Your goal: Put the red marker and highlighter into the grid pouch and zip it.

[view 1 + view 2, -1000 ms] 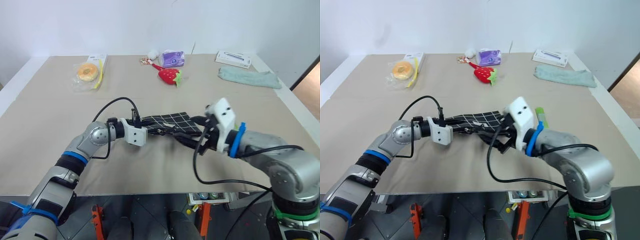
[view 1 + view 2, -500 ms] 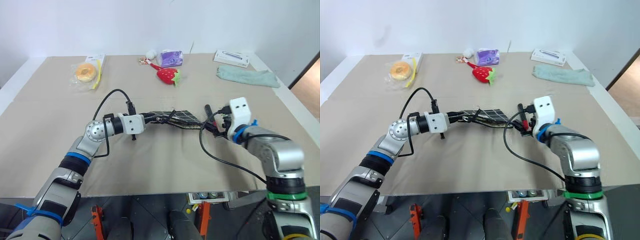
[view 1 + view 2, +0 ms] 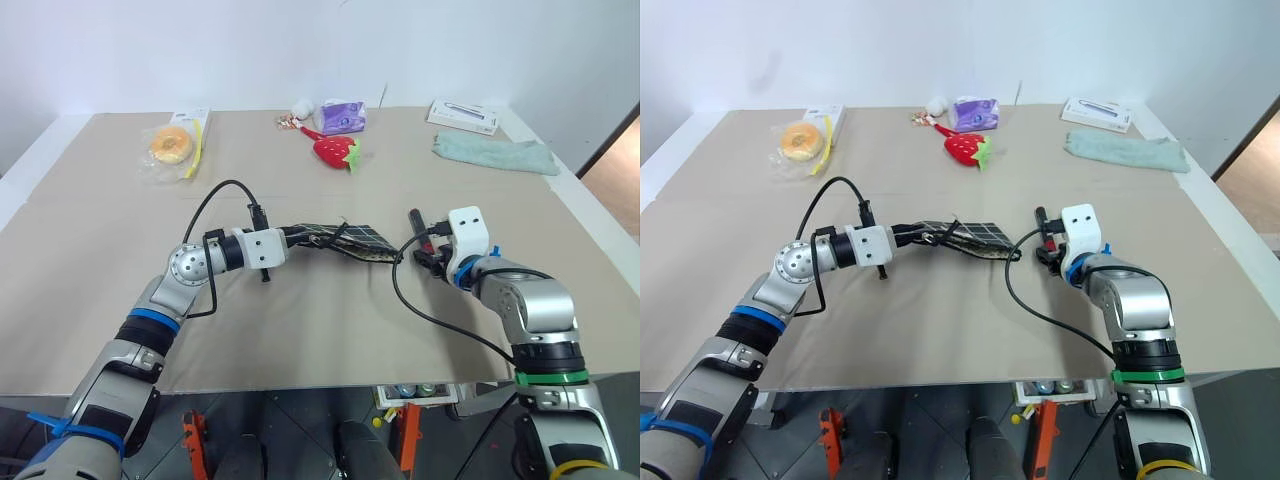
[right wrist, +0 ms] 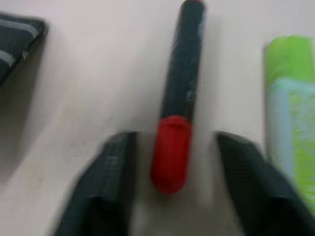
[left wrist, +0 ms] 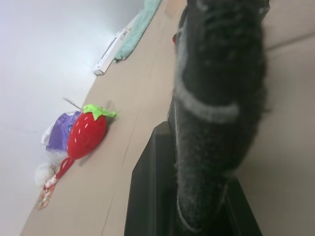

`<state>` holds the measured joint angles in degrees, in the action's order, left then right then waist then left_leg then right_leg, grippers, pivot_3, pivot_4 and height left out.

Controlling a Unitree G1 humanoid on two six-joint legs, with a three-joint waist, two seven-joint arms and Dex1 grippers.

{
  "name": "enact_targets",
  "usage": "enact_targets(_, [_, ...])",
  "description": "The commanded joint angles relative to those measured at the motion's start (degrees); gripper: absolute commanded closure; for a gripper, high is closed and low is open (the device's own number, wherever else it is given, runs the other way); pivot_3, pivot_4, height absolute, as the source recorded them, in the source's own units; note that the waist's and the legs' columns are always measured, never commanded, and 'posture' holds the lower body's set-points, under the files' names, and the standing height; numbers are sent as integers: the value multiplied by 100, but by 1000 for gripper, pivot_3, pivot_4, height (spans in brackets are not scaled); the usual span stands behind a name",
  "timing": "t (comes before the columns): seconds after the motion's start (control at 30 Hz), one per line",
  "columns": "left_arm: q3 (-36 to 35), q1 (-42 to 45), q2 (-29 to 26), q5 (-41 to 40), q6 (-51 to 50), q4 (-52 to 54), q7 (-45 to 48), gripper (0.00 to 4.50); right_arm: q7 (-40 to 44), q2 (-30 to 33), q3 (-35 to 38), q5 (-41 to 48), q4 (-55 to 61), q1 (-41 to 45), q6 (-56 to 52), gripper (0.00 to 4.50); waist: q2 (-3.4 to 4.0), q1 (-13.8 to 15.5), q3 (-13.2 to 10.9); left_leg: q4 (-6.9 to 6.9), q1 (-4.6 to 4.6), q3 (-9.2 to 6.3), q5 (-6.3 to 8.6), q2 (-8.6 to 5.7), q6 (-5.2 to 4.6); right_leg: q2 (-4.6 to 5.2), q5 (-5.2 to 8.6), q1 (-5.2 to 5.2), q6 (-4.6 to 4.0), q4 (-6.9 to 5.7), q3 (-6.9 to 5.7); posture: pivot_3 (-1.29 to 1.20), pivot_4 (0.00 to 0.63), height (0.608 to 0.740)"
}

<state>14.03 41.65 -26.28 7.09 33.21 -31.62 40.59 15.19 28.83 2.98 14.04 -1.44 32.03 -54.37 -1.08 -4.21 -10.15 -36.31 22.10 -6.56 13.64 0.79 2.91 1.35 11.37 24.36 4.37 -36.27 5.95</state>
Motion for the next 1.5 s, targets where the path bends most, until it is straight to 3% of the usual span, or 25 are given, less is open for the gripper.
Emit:
enact_targets(0.03, [-227, 65, -69, -173, -49, 181, -3, 4500, 59, 21, -30, -128, 57, 51, 115, 3991, 0, 1, 0, 0, 0, 0, 0, 0, 0, 0, 0, -1, 0, 0, 0, 0, 150, 740])
enact_targets(0.2, [-265, 65, -63, -201, -114, 179, 50, 4500, 228, 237, -1, -229, 321, 69, 361, 4051, 1, 1, -1, -2, 0, 0, 0, -1, 0, 1, 0, -2, 1, 0, 0, 0, 150, 740])
enact_targets(0.47, [-327, 147, -57, -283, -239, -39, 191, 4500, 2658, 2505, 237, -310, 1762, -909, 2960, 4051, 21, 16, -13, -1, 9, 3, 8, -8, -12, 12, 14, -3, 23, 8, -3, 0, 150, 740])
enact_targets(0.67, [-311, 291, 42, -241, -157, -255, 247, 4500, 3666, 3266, 435, -11, 2330, -1176, 3105, 4051, 18, -6, -15, -8, 0, 16, 7, -5, -14, 9, 5, -5, 12, 7, 4, 0, 150, 740])
enact_targets(1.2, [-283, 170, 37, -244, -194, 16, 301, 4500, 3690, 3073, -555, -526, 2518, -1117, 2723, 4051, 16, 11, -16, -12, 3, 18, -1, -5, -12, 9, -3, -6, 16, 8, 6, 0, 150, 740])
enact_targets(1.5, [-273, 113, -9, -184, -156, 82, 318, 4500, 3808, 2953, -354, -353, 2593, -1150, 2583, 4051, 16, 14, -16, -12, 2, 18, -2, -5, -11, 9, -4, -6, 14, 6, 6, 0, 150, 740])
